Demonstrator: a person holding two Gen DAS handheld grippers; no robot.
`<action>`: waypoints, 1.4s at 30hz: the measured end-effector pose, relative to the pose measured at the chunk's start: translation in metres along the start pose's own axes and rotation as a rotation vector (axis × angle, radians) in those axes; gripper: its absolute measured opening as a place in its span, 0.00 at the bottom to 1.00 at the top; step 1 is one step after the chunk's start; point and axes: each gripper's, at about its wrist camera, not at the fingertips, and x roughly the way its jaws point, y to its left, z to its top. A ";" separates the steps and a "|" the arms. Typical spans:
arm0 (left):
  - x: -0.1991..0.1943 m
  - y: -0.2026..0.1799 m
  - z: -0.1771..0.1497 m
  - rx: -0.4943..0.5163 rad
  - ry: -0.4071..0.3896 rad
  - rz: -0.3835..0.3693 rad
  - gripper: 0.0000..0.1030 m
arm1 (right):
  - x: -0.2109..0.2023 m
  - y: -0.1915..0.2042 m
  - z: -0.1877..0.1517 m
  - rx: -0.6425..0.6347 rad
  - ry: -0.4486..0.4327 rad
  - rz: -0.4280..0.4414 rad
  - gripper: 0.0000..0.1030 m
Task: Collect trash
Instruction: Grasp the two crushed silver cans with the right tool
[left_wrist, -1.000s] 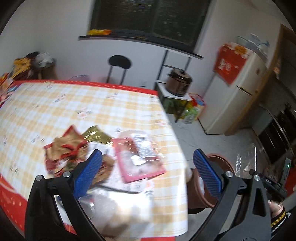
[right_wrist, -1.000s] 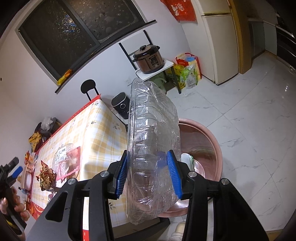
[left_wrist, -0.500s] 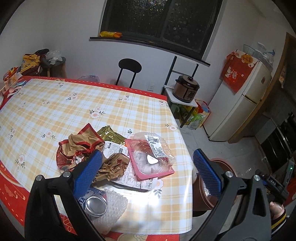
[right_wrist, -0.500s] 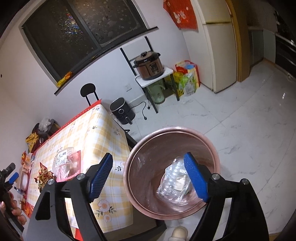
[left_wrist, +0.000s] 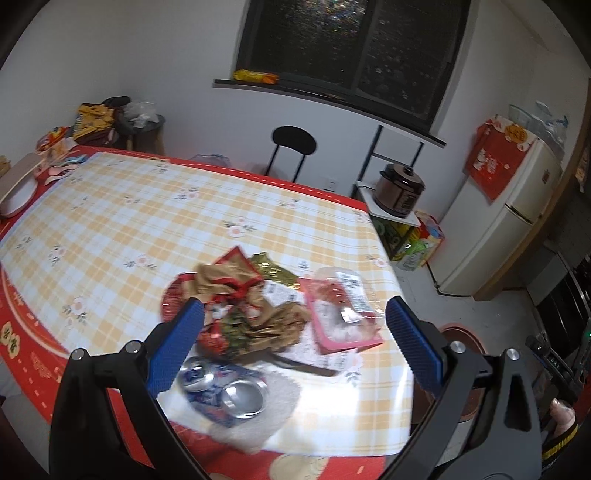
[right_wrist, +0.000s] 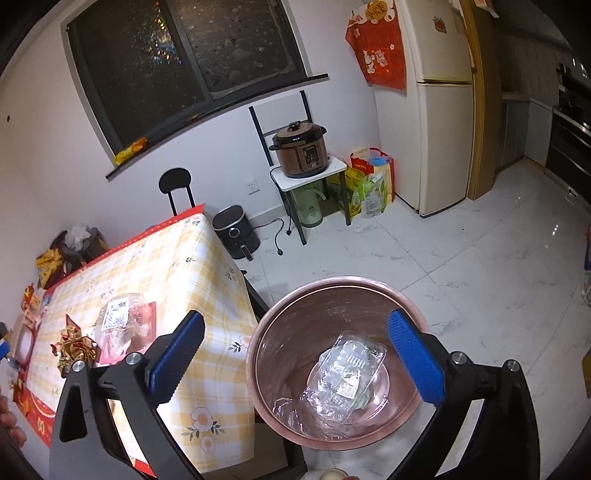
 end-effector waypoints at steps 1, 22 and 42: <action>-0.004 0.009 -0.001 -0.006 -0.003 0.013 0.94 | 0.004 0.007 0.000 -0.007 0.008 -0.004 0.95; 0.005 0.190 -0.010 -0.110 0.074 -0.011 0.94 | 0.006 0.213 -0.056 -0.109 0.123 0.145 0.95; 0.064 0.278 -0.019 -0.029 0.212 -0.138 0.94 | 0.046 0.384 -0.171 -0.304 0.345 0.212 0.74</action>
